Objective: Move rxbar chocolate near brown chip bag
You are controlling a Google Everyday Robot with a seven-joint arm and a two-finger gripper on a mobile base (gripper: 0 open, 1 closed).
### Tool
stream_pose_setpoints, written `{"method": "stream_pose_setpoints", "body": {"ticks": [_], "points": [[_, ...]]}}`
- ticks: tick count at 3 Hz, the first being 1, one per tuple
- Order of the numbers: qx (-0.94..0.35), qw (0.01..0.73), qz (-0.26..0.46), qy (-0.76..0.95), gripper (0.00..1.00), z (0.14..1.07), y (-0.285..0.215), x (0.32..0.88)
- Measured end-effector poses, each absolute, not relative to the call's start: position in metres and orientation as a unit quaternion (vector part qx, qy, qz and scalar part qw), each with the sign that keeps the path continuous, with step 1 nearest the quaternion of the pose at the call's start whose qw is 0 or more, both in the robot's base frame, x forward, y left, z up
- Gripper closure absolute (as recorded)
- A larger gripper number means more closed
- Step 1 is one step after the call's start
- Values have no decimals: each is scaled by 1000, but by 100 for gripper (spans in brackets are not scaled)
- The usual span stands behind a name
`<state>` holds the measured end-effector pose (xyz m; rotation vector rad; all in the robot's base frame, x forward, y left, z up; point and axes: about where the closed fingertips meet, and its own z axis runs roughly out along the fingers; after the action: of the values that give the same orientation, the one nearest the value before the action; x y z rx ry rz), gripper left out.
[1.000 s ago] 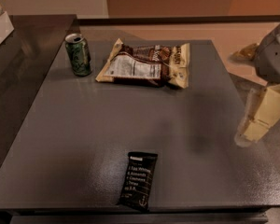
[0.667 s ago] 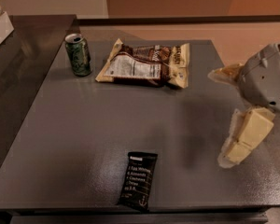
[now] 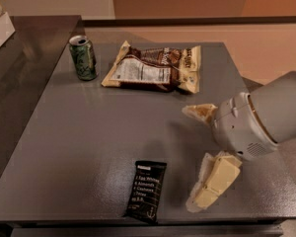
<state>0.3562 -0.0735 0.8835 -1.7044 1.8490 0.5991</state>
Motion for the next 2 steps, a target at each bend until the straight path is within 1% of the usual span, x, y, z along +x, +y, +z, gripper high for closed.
{"method": "stream_pose_setpoints", "body": {"ticks": [2], "points": [[-629, 316, 268, 657, 0, 857, -35, 346]]}}
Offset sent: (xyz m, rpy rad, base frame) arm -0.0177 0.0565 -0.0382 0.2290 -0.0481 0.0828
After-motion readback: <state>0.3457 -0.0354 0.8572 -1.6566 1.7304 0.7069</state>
